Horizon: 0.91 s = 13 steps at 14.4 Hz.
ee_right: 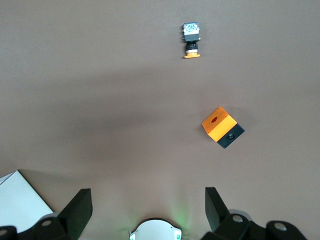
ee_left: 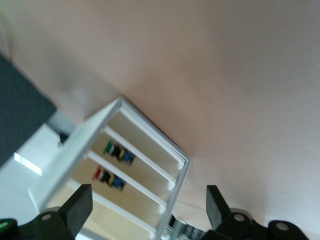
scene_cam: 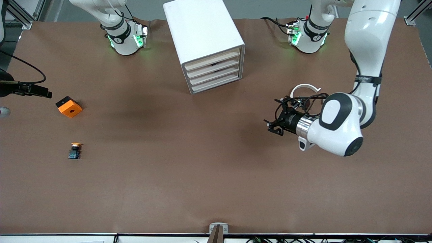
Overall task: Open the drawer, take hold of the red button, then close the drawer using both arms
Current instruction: 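Grasp the drawer handle with the left gripper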
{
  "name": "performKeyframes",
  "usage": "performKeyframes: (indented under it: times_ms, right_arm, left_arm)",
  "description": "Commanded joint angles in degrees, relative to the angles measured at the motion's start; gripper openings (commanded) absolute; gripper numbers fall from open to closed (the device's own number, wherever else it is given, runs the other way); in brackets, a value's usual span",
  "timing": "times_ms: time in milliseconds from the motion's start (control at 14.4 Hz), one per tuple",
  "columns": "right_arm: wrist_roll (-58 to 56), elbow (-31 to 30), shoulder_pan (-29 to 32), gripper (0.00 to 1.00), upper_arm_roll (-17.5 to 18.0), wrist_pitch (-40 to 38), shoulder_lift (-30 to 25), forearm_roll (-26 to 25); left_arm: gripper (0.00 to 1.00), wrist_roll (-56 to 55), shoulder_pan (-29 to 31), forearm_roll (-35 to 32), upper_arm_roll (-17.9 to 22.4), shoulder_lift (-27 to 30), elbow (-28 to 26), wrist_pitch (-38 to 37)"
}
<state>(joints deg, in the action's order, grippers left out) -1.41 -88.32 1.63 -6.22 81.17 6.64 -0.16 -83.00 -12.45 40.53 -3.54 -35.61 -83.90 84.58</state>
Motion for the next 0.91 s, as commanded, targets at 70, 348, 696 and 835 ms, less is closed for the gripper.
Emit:
performKeyframes:
  times_ms: [70,348,696,835]
  right_arm:
    - [0.09,0.61,0.39,1.0,0.33,-0.66,0.31,0.34]
    - [0.0,0.52,0.3,1.0,0.33,-0.66,0.31,0.34]
    - [0.09,0.43,0.21,1.0,0.33,-0.66,0.31,0.34]
    - [0.09,0.43,0.21,1.0,0.33,-0.66,0.31,0.34]
  left_arm:
    - [1.0,-14.88,0.23,5.08,-1.64,-4.2,2.69,-5.3]
    - [1.0,-28.6,0.23,7.99,-3.05,-7.71,2.69,-8.38]
    - [1.0,-35.65,-2.13,8.34,-4.72,-10.97,2.08,-10.48]
    - [1.0,-36.71,-4.15,8.34,-4.72,-11.67,1.72,-12.68]
